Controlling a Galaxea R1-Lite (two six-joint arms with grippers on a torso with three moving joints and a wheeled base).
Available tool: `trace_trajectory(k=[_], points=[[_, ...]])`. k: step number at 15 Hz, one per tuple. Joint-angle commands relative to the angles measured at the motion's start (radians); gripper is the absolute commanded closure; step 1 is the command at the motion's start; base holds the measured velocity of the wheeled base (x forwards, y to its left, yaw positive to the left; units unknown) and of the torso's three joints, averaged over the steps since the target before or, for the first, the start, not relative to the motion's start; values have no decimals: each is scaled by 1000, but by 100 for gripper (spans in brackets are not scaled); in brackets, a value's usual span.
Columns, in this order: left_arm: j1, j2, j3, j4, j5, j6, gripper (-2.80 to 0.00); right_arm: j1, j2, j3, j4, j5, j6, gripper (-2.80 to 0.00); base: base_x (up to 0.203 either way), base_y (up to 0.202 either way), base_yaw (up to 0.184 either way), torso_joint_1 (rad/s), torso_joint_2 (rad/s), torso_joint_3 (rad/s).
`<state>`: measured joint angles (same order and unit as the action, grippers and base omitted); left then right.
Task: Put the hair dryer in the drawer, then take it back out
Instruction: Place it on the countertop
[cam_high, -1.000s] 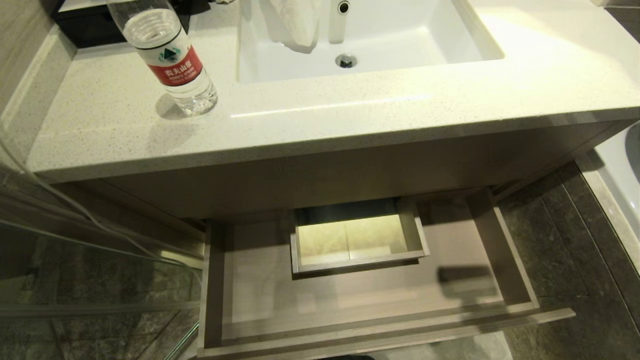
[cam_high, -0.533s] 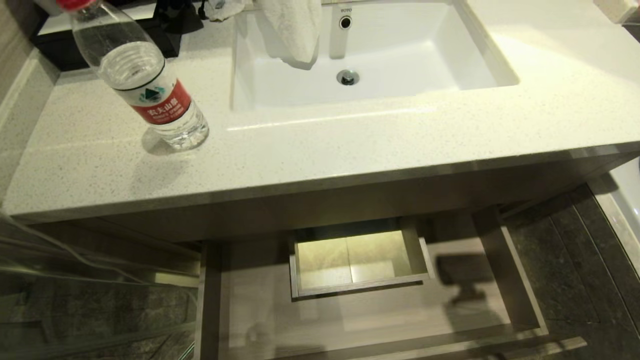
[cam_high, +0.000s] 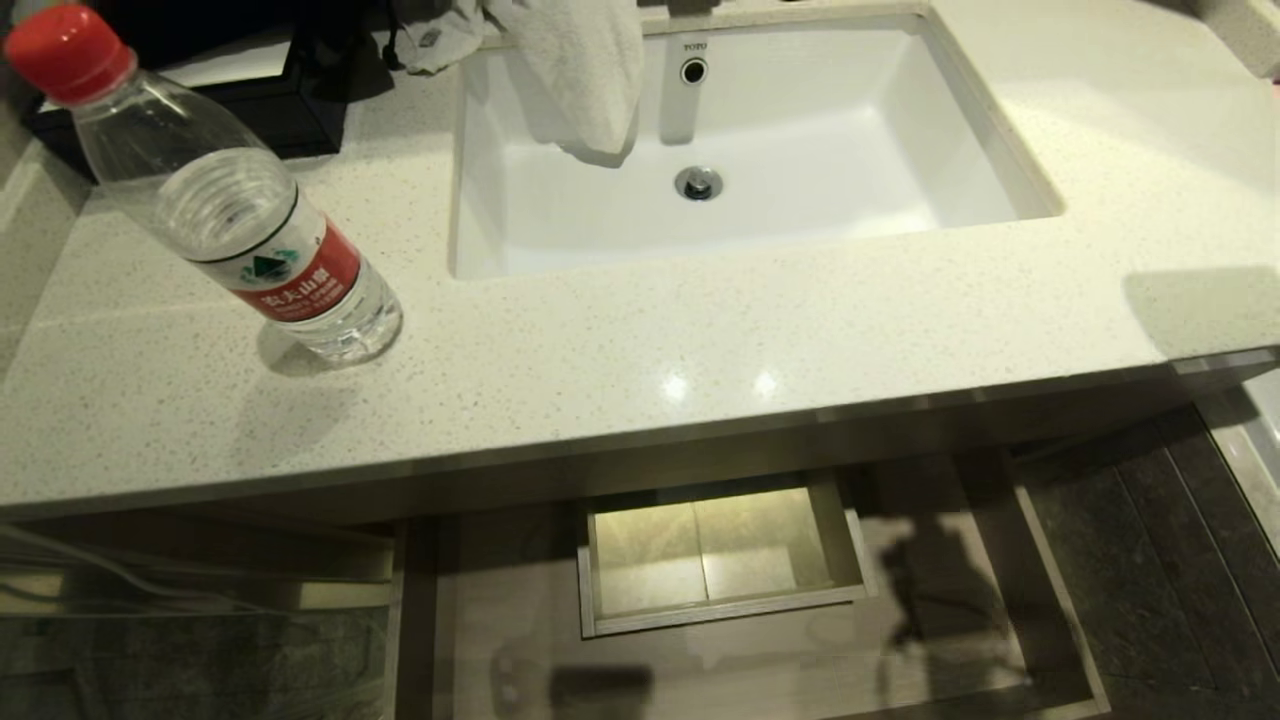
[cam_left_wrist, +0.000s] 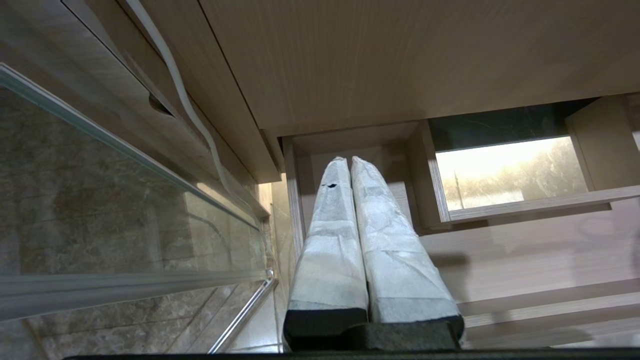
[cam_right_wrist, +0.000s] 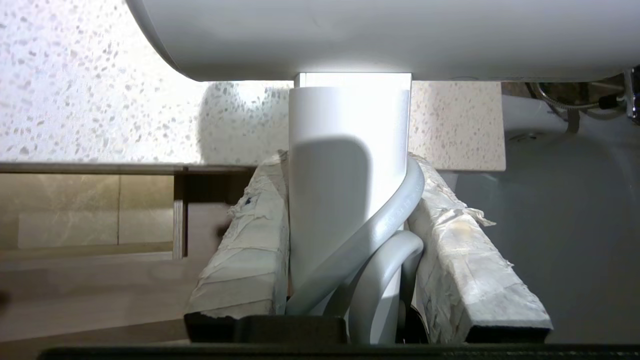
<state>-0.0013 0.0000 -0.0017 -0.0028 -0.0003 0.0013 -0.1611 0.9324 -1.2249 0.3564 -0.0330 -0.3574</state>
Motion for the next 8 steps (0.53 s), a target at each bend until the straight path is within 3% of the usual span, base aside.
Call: trace_trajectory(k=[1, 5, 8], points=[[0, 2, 0, 0, 0, -1, 0, -1, 180, -102, -4, 1, -2, 0, 0, 0, 0, 0, 0, 0], [0, 2, 0, 0, 0, 0, 0, -1, 408, -297, 7, 23, -59, 0, 0, 0, 0, 0, 0, 0], [0, 2, 0, 0, 0, 0, 0, -28, 504, -377, 14, 191, -121, 0, 0, 0, 0, 0, 0, 0]])
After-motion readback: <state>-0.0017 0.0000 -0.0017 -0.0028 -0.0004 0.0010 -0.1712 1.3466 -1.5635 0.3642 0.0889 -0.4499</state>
